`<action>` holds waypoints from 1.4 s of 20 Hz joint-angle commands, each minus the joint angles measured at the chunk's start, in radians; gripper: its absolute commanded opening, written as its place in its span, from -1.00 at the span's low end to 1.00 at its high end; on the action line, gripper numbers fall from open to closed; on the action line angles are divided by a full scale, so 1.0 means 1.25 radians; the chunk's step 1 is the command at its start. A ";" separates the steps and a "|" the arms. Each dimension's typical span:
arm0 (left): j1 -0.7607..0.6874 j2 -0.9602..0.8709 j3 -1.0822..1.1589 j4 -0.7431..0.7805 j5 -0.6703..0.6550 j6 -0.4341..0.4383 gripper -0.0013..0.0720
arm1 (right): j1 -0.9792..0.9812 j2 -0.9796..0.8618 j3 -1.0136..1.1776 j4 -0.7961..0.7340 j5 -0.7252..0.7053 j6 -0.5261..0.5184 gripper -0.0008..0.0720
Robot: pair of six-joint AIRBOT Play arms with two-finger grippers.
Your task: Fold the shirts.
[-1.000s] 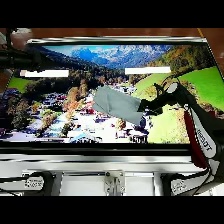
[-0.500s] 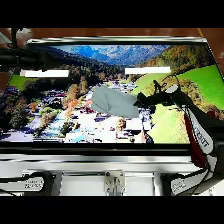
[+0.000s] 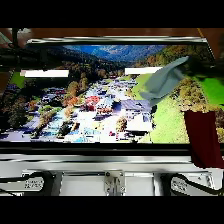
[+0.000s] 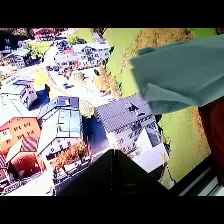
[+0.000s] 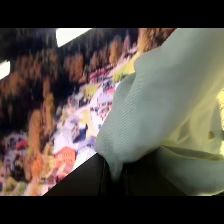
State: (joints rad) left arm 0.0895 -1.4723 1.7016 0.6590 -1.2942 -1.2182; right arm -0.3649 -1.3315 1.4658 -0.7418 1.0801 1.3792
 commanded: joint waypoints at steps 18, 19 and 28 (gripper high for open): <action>-0.001 -0.002 0.000 0.000 -0.027 0.002 -0.88 | -0.306 0.046 0.026 -0.523 0.285 0.151 -0.80; -0.001 -0.003 0.000 0.000 -0.027 0.002 -0.88 | -0.305 0.046 0.026 -0.399 0.200 0.130 -0.80; -0.001 -0.003 0.000 0.000 -0.059 0.001 -0.88 | -0.306 0.026 0.028 -0.237 -0.034 0.102 -0.80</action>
State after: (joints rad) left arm 0.0887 -1.4765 1.7016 0.6590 -1.3418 -1.2167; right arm -0.7456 -1.2926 1.5005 -0.9089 1.0229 1.5131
